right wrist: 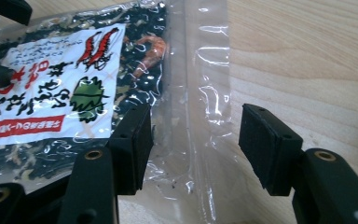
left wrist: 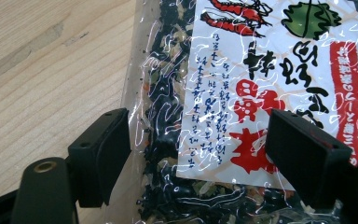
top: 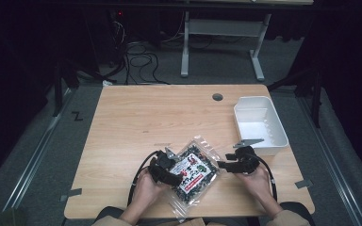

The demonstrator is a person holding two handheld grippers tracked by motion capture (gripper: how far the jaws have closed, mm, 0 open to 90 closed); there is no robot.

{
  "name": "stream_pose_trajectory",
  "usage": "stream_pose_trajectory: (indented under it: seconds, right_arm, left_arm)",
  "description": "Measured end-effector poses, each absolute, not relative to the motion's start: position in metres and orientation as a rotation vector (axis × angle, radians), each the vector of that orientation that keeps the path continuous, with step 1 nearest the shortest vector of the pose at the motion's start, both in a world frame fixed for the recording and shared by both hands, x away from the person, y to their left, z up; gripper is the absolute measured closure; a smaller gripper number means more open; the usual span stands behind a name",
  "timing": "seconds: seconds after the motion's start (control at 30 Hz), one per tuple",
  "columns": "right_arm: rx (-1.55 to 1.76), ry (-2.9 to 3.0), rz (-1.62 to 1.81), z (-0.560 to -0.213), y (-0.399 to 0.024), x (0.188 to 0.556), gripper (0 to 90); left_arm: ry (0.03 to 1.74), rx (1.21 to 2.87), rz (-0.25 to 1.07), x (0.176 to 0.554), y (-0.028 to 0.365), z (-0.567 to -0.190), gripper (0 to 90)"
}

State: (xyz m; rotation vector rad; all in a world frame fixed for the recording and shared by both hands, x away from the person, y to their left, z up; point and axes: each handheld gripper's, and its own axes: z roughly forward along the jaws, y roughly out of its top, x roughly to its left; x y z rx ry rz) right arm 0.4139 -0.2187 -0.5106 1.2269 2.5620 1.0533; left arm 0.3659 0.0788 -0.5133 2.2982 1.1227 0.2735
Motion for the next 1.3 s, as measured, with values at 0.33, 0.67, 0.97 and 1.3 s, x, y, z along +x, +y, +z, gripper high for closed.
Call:
stream_pose_trajectory:
  seconds: [0.33,0.67,0.97,1.3]
  right_arm:
    - [1.310,2.613,1.007,-0.5188,-0.2165,0.4193,42.7]
    - [1.305,2.698,1.067,-0.5193,-0.2134,0.4189,66.4]
    - [1.244,2.673,1.046,-0.5153,-0.2130,0.4170,82.4]
    - [1.180,2.664,1.064,-0.5107,-0.2127,0.4148,88.2]
  left_arm:
    - [1.119,2.287,0.277,0.3648,0.0758,-0.5141,22.5]
    - [1.117,2.280,0.280,0.3653,0.0756,-0.5151,22.0]
    - [1.118,2.276,0.286,0.3663,0.0755,-0.5157,20.9]
    - [1.124,2.249,0.302,0.3663,0.0768,-0.5171,21.1]
